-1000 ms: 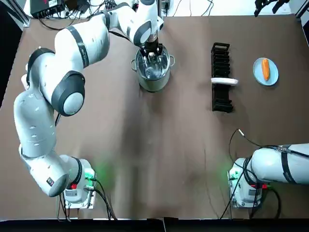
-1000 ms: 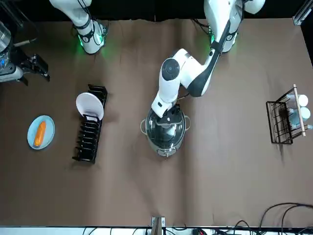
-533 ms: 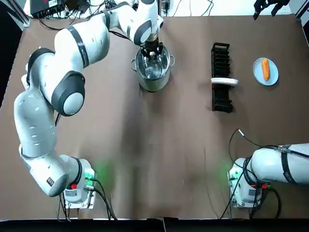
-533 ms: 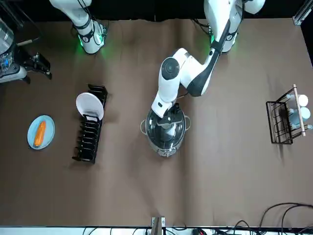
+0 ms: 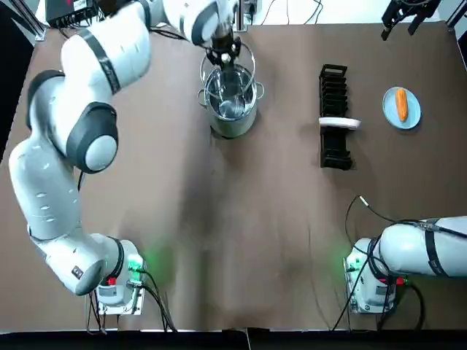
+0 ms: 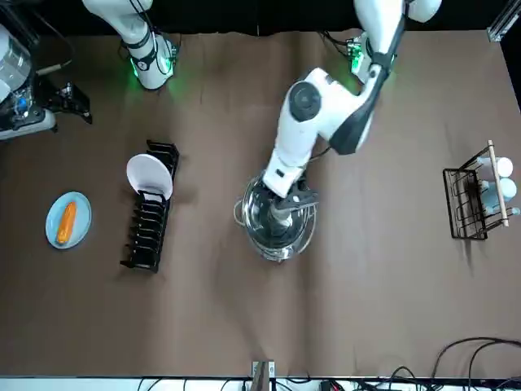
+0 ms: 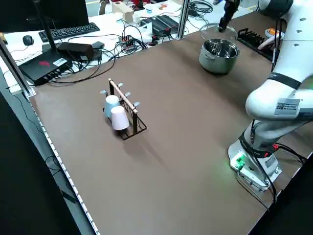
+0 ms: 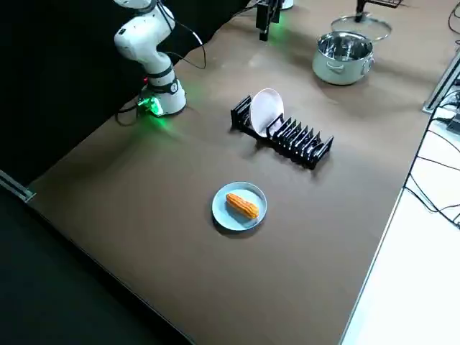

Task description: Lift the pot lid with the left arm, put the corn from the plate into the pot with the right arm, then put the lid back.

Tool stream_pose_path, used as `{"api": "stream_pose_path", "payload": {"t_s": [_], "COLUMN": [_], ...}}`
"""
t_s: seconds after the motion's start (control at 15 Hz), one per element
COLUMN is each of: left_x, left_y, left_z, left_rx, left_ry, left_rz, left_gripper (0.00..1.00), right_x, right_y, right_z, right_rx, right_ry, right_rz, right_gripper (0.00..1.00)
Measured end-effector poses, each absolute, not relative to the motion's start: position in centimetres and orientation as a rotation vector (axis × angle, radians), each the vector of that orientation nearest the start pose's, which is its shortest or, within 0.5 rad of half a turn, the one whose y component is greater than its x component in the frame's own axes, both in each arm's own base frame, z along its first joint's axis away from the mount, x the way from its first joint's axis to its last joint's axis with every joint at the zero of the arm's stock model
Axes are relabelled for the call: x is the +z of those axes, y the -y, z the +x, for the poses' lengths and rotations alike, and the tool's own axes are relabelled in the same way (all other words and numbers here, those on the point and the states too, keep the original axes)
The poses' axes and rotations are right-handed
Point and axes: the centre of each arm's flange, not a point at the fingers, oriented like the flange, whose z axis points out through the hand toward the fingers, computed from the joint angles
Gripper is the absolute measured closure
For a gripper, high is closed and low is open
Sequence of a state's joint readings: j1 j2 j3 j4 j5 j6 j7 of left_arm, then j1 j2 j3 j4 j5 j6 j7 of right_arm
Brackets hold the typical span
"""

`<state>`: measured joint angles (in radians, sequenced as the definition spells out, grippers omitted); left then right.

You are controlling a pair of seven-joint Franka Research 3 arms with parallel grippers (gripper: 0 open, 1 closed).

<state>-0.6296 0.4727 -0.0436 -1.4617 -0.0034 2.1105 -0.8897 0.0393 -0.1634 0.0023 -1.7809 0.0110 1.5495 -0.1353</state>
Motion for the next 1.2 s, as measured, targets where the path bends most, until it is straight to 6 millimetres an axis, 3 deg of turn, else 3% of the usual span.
{"api": "stream_pose_path", "payload": {"t_s": [0.33, 0.47, 0.73, 1.0, 1.07, 1.13, 1.2], "left_x": [47.8, 48.5, 48.8, 48.5, 48.6, 48.6, 48.4], "left_y": [35.5, 31.4, 21.9, 12.4, 10.8, 9.3, 9.4], "left_z": [59.2, 59.9, 61.1, 60.1, 59.6, 58.8, 58.5], "left_rx": [-0.169, -0.083, 0.1, 0.19, 0.203, 0.219, 0.228], "left_ry": [0.545, 0.55, 0.393, 0.207, 0.172, 0.132, 0.124], "left_rz": [-3.209, -3.158, -3.104, -3.136, -3.151, -3.16, -3.159], "left_gripper": [0.53, 0.53, 0.53, 0.53, 0.53, 0.53, 0.53], "right_x": [60.8, 59.3, 52.3, 44.4, 42.3, 37.9, 35.9], "right_y": [1.5, 2.7, 9.6, 18.2, 20.1, 22.6, 23.4], "right_z": [49.9, 50.6, 53.5, 56.1, 56.6, 57.6, 58.0], "right_rx": [0.107, 0.152, 0.273, 0.257, 0.242, 0.219, 0.214], "right_ry": [0.259, 0.226, 0.051, -0.127, -0.15, -0.179, -0.182], "right_rz": [-3.107, -3.105, -3.091, -3.12, -3.139, -3.156, -3.165], "right_gripper": [0.0, 0.0, 0.0, 0.0, 0.0, 0.0, 0.0]}}
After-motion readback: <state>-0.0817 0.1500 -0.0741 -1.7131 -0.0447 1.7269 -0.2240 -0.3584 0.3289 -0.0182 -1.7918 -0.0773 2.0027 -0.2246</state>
